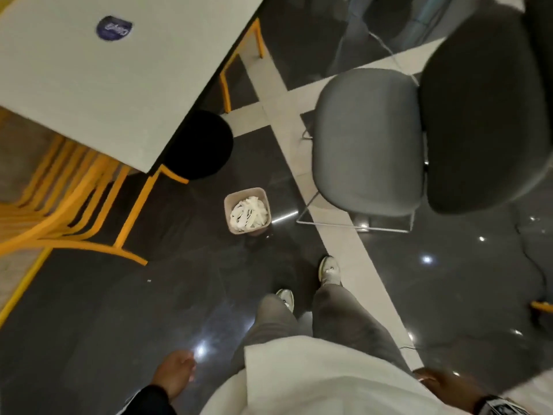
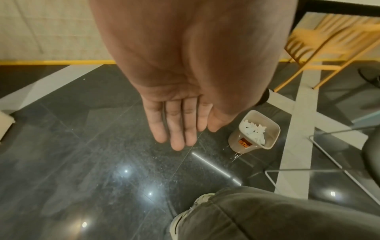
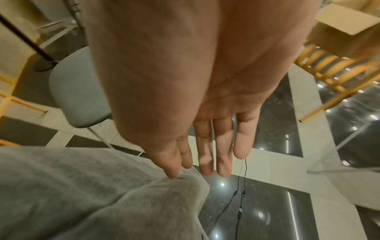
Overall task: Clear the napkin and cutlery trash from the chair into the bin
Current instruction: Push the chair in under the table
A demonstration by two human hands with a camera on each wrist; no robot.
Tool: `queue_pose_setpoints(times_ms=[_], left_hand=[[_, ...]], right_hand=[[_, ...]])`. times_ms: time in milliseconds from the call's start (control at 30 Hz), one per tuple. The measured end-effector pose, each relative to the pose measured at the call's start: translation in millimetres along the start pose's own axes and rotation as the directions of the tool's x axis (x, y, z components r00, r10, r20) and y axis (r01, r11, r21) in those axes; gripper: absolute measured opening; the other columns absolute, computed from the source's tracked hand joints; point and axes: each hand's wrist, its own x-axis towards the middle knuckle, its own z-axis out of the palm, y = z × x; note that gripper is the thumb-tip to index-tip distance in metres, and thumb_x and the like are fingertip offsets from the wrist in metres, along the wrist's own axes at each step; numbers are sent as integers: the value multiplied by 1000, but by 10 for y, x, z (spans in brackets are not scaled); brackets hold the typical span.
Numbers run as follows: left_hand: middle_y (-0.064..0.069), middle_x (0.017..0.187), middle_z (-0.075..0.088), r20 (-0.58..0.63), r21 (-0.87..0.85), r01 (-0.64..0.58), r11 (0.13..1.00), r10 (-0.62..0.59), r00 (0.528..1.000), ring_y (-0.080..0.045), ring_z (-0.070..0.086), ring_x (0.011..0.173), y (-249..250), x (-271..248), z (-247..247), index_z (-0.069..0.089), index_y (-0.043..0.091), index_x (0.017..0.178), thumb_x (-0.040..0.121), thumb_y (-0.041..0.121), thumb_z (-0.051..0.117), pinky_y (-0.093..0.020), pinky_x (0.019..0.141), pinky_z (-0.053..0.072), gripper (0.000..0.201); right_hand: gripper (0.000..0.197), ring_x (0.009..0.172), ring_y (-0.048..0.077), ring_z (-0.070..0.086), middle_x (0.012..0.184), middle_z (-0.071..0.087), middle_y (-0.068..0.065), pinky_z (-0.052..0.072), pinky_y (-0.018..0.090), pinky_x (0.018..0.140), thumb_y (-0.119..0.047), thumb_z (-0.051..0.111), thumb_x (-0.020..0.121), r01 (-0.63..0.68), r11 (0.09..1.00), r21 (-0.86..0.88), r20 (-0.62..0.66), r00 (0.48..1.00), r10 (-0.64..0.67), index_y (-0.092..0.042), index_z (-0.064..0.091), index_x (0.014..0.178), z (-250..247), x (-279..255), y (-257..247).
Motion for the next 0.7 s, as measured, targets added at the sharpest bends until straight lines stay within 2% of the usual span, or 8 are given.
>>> queue_pose_setpoints(times_ms=[100,167,200,267,367,467,567,700], left_hand=[[-18,69,72,-4,28,48,998,-48,999,-29,69,67,152,-19,-17,65,13,65,86,19,59,-37,67,50,23],[-18,72,71,16,86,31,996,-33,999,-29,67,67,363,-62,9,65,12,69,82,23,60,-35,63,49,17],[-19,74,69,25,101,14,995,-17,1000,-28,64,67,496,-105,51,63,11,71,87,15,61,-32,61,46,17],[-19,74,65,35,157,-42,987,37,999,-24,60,68,708,-143,160,60,9,70,93,1,55,-28,59,40,25],[-17,74,63,82,214,-109,971,93,992,-22,58,68,1057,-154,403,58,11,67,92,-3,52,-28,58,38,28],[-17,80,63,114,306,-155,939,126,986,-23,61,73,1411,-239,726,52,18,64,93,3,51,-30,63,40,33],[-19,80,64,126,351,-173,920,136,983,-30,66,75,1774,-346,1156,54,18,66,94,5,50,-32,63,42,32],[-21,79,66,100,363,-196,911,171,980,-29,60,68,2348,-558,1892,62,6,79,95,3,53,-30,59,40,19]], right_hand=[[53,65,-18,56,70,60,-38,44,5,72,-103,30,21,31,988,153,16,999,-34,-81,52,64,301,28,618],[39,81,-16,56,83,62,-35,43,11,83,-91,62,47,70,984,165,-34,997,-65,-62,68,73,428,-104,871],[14,89,-13,56,93,64,-30,41,13,86,-64,73,72,52,984,168,-49,998,-44,-52,72,78,413,-270,811],[17,94,-9,57,102,65,-20,40,11,83,-27,61,95,15,975,220,-86,996,4,-41,70,93,433,-367,869],[19,89,-4,61,95,68,-20,42,9,76,-20,58,96,-44,973,227,-63,996,60,-33,71,97,548,-310,1268],[17,90,12,67,84,74,-11,51,25,86,-22,66,90,-80,943,323,-97,988,117,-33,76,82,631,-153,1792],[22,88,7,68,87,76,-9,52,25,91,-21,67,90,-87,914,397,-105,985,139,-36,75,75,530,-11,2270],[18,63,3,64,79,73,-7,46,7,59,-16,63,93,-74,907,415,-113,985,133,-26,71,81,10,-20,2751]])
